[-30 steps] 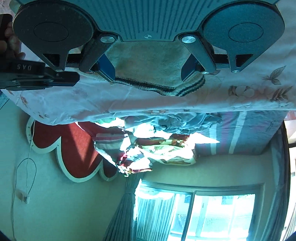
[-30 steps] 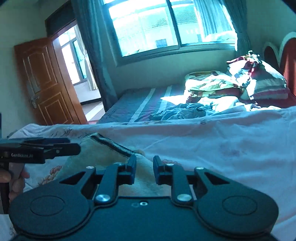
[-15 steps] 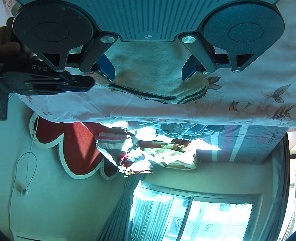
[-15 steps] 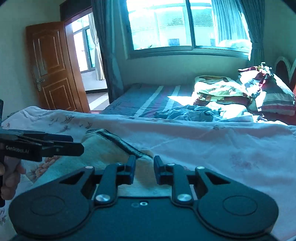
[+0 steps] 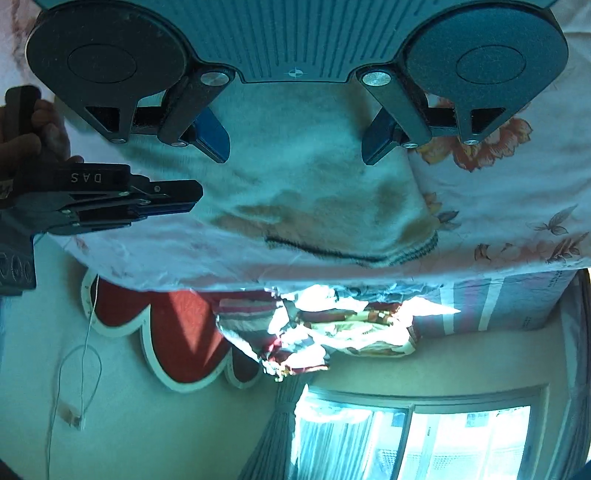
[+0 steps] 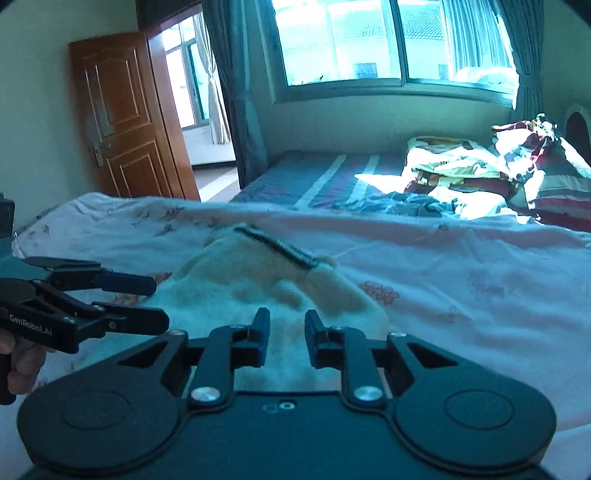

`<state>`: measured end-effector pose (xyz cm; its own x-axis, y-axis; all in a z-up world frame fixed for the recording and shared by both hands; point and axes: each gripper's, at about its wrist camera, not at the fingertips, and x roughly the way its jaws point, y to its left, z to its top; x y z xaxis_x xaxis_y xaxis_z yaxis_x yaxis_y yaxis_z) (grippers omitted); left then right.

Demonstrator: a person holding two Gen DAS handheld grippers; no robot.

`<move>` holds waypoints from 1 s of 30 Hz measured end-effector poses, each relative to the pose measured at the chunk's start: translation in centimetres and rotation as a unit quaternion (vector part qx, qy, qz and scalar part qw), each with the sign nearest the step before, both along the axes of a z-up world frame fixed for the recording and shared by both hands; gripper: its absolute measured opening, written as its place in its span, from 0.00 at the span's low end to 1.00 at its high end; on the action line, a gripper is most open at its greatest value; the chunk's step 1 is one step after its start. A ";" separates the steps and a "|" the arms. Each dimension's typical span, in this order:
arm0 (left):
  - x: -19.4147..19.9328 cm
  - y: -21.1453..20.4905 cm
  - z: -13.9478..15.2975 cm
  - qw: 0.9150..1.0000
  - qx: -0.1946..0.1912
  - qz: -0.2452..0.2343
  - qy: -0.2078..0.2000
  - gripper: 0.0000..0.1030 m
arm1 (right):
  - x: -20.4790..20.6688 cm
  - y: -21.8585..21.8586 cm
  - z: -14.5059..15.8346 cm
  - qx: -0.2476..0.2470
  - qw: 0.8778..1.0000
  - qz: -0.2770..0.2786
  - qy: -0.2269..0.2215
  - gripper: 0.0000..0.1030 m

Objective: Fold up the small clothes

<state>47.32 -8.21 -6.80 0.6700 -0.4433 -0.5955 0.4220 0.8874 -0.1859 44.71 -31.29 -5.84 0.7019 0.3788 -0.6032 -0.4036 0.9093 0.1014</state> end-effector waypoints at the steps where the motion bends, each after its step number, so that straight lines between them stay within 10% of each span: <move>1: -0.2 -0.5 -0.5 1.000 0.013 0.001 -0.001 0.76 | 0.3 0.3 -1.1 -0.031 0.999 -0.011 0.020 0.18; 14: -9.3 0.5 1.7 0.998 0.043 -0.006 -0.045 0.76 | -11.9 -3.0 2.9 0.047 0.997 -0.014 -0.053 0.21; 22: -10.6 0.5 0.6 0.997 0.066 -0.001 -0.030 0.76 | -11.8 -1.8 -0.9 -0.036 0.999 -0.022 -0.023 0.11; 30: -13.3 0.5 3.3 0.996 0.016 -0.029 -0.079 0.76 | -15.0 0.7 2.6 -0.023 0.995 0.035 -0.091 0.16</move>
